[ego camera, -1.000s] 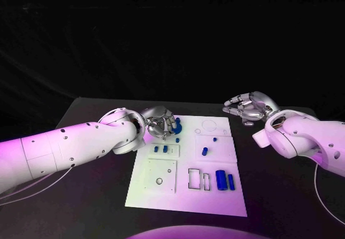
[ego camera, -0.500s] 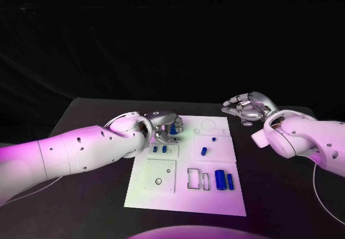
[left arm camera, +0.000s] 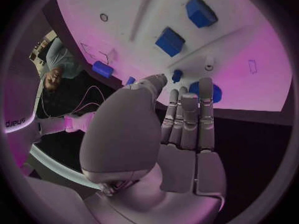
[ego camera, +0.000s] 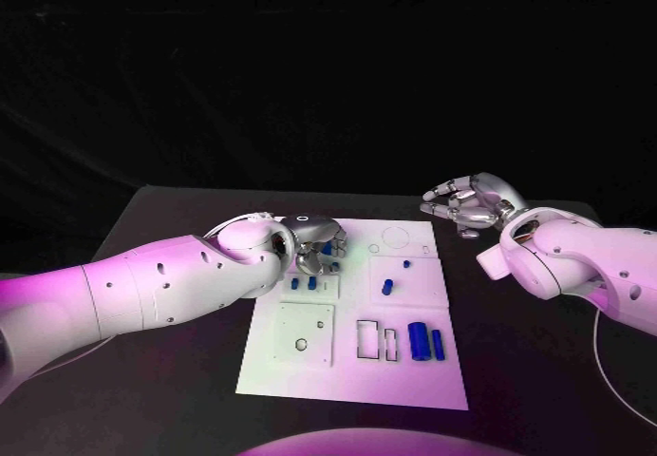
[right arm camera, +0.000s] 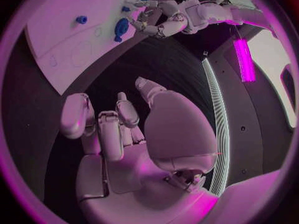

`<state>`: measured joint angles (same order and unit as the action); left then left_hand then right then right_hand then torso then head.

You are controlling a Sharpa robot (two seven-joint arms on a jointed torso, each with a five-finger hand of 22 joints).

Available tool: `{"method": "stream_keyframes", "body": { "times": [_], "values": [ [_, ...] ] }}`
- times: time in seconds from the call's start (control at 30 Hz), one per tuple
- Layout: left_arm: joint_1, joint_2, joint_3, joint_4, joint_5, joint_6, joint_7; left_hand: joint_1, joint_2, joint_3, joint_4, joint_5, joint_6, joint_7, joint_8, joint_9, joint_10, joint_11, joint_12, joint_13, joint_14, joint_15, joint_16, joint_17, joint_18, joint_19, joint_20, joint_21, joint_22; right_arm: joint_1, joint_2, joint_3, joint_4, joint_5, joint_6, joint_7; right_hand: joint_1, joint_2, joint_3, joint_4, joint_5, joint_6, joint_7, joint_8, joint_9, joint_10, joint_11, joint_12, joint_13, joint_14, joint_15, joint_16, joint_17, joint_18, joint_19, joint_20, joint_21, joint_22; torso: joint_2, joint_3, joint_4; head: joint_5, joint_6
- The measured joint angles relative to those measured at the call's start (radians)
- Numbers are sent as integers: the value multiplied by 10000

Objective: Assemble the parts on the task board

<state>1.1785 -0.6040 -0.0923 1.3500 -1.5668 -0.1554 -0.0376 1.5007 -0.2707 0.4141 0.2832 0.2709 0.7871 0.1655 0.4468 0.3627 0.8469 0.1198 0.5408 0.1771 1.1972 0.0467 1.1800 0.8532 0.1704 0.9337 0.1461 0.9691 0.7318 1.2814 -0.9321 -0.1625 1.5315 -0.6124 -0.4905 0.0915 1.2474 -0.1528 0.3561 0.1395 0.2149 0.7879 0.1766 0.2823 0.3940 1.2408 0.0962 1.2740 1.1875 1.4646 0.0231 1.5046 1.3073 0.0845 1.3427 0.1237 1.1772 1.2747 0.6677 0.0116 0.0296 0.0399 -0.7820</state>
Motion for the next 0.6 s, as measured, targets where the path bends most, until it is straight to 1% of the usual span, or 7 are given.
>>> {"method": "stream_keyframes", "body": {
  "times": [0.07,0.2,0.3,0.37,0.5,0.53,0.6],
  "values": [
    [-2,10,-1,-37,-62,33,-33,94,4,29,25,0,146,-37,0,-34,84,-46,-47,-49,103,5,120,50,0,126,-11,141,154,0,0,0,0,0,0,2,0,0,0,0,0,0,0,0,0,0,0,0,0,0,0,0,0,0,0,0,0,0,-2,1,0,-1,-5],
    [-5,43,-3,-85,-163,84,-85,93,4,126,9,0,265,-84,0,-80,188,-52,-47,-109,127,-19,224,80,0,154,-12,232,295,-2,-3,0,3,0,0,5,0,0,0,0,0,0,0,0,0,0,0,0,0,0,0,0,0,0,0,0,0,0,-8,6,6,-6,-21],
    [-7,91,-3,-125,-218,109,-108,175,80,258,-14,0,354,-67,-3,-128,243,-69,-103,-157,218,-33,357,136,-1,283,-34,395,446,-2,-2,0,7,0,0,7,0,0,0,0,0,0,0,0,0,0,0,0,0,0,0,0,0,0,0,0,0,0,-7,5,8,-7,-24],
    [-13,127,-4,-146,-248,128,-117,208,48,360,-6,0,419,-85,-53,-165,364,-90,-103,-198,287,-72,478,218,1,390,-32,536,604,-2,2,0,8,0,0,9,0,0,0,0,0,0,0,0,0,0,0,0,1,0,0,0,0,0,0,0,0,0,-7,5,7,-6,-29],
    [-15,178,-5,-189,-283,173,-122,249,90,419,-7,0,481,-119,-53,-195,438,-91,-148,-232,323,-36,570,251,2,408,-52,622,717,-2,11,0,9,0,0,12,0,0,0,0,0,0,0,0,0,0,0,0,1,0,0,0,0,0,0,0,0,0,-5,5,2,3,-38],
    [-16,186,-5,-199,-289,184,-122,249,90,430,-19,0,481,-119,-53,-208,497,-106,-152,-245,346,-59,573,267,1,436,-81,659,755,-3,11,0,9,0,0,12,0,0,0,0,0,0,0,0,0,0,0,0,0,0,0,0,-1,0,0,0,0,1,-4,5,1,4,-40],
    [-20,201,-5,-222,-299,207,-123,249,90,430,-19,0,481,-119,-53,-218,526,-109,-152,-255,377,-90,629,309,1,476,-47,698,822,-3,11,0,9,0,0,13,0,0,0,0,0,0,0,0,1,1,0,0,1,0,0,0,-1,0,0,0,0,1,-3,5,2,4,-46]
  ]
}}
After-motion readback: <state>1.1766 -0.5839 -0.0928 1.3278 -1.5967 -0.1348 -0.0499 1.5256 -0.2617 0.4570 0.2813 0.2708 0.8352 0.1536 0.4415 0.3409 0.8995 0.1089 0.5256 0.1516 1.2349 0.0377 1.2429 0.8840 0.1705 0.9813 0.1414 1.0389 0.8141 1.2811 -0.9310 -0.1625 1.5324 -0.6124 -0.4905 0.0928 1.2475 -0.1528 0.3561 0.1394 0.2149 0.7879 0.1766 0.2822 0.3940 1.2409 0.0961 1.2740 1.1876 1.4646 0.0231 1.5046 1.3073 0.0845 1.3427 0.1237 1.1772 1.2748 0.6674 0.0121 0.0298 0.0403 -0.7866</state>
